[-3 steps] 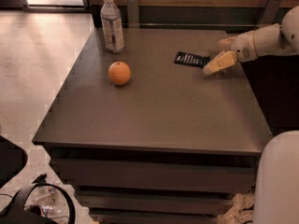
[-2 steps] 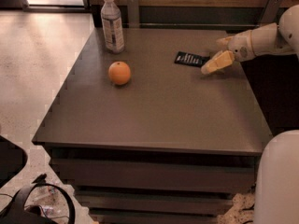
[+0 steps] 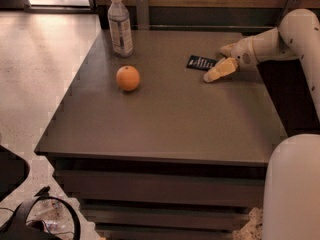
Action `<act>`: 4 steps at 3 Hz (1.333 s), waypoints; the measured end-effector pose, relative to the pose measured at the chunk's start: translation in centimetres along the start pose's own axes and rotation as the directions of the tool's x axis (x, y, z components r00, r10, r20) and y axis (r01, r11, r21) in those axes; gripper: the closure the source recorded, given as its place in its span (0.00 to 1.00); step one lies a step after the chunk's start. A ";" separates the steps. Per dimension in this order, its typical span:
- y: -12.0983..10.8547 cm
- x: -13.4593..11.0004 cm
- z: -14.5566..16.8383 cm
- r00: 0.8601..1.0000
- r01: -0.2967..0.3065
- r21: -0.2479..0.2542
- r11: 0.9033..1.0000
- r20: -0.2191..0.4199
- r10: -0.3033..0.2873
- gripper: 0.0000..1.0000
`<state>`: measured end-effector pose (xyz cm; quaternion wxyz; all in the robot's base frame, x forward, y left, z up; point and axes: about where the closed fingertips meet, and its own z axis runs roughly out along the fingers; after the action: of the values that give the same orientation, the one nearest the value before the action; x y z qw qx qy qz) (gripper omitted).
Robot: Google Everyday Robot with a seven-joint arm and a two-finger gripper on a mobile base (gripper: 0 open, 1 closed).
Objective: Pick rxbar blueberry
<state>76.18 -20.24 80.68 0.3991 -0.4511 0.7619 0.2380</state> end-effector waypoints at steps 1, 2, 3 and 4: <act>0.0 -0.3 1.2 1.000 0.002 -0.009 1.000 -0.003 -0.002 0.00; 0.1 -0.4 1.8 1.000 0.002 -0.016 1.000 -0.004 -0.002 0.15; 0.1 -0.4 1.9 1.000 0.002 -0.018 1.000 -0.004 -0.002 0.37; 0.1 -0.8 1.6 1.000 0.002 -0.018 1.000 -0.004 -0.002 0.61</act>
Offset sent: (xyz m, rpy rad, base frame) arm 0.0056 0.0107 -0.0042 -0.0010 0.0042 0.0088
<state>76.90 -18.63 80.47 0.3938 -0.4559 0.7601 0.2435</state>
